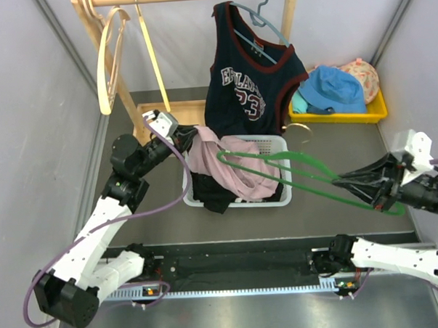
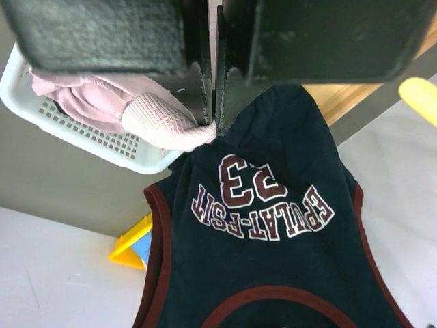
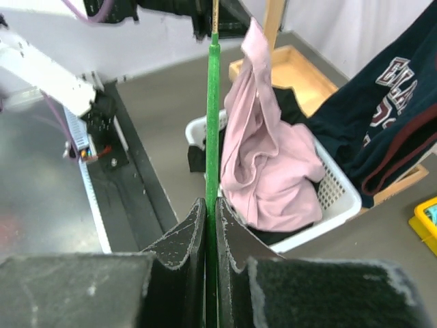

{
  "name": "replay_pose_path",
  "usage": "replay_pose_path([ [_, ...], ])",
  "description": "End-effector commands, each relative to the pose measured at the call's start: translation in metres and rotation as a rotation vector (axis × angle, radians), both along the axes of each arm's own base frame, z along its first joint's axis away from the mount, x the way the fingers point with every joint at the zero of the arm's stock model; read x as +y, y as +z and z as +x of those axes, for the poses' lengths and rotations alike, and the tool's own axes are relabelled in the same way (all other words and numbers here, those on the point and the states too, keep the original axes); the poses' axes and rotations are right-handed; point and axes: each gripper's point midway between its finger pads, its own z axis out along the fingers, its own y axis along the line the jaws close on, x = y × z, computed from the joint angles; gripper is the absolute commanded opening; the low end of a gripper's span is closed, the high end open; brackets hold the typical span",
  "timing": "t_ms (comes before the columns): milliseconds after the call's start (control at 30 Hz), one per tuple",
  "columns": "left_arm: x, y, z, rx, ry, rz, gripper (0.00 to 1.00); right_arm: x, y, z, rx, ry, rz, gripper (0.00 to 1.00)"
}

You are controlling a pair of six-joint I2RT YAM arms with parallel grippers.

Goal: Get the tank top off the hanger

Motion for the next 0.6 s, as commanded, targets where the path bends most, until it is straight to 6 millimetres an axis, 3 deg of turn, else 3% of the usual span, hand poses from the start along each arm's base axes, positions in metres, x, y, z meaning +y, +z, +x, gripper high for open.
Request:
replay_pose_path([
  [0,-0.016,0.017,-0.007,-0.091,-0.077,0.026,0.0,-0.016,0.042,0.008,-0.063,-0.094,0.169,0.0],
  [67,-0.023,-0.011,-0.006,-0.085,-0.095,0.115,0.0,-0.016,0.055,0.03,-0.107,-0.196,0.192,0.0],
  [100,-0.025,-0.04,-0.007,-0.035,-0.109,0.166,0.0,-0.015,0.056,0.039,-0.121,-0.234,0.181,0.0],
  [300,-0.017,-0.137,-0.003,0.016,-0.093,0.372,0.04,0.039,0.061,0.096,-0.177,-0.349,0.053,0.0],
  [333,-0.011,-0.154,0.0,0.05,-0.06,0.421,0.1,0.042,0.064,0.104,-0.193,-0.376,0.044,0.0],
  [367,-0.007,-0.173,0.0,0.104,-0.052,0.458,0.31,0.047,0.067,0.113,-0.198,-0.406,0.039,0.0],
  [400,-0.003,-0.186,-0.001,0.142,-0.051,0.491,0.42,0.054,0.076,0.126,-0.209,-0.457,0.051,0.0],
  [433,0.006,-0.213,-0.012,0.23,-0.072,0.571,0.52,0.058,0.079,0.133,-0.211,-0.477,0.05,0.0],
  [467,0.009,-0.229,-0.017,0.289,-0.088,0.613,0.58,0.063,0.082,0.138,-0.207,-0.482,0.054,0.0],
  [500,0.011,-0.232,-0.02,0.313,-0.103,0.644,0.76,0.064,0.094,0.141,-0.209,-0.483,0.084,0.0],
  [567,0.024,-0.257,-0.04,0.404,-0.157,0.75,0.79,0.075,0.093,0.158,-0.182,-0.505,0.082,0.0],
])
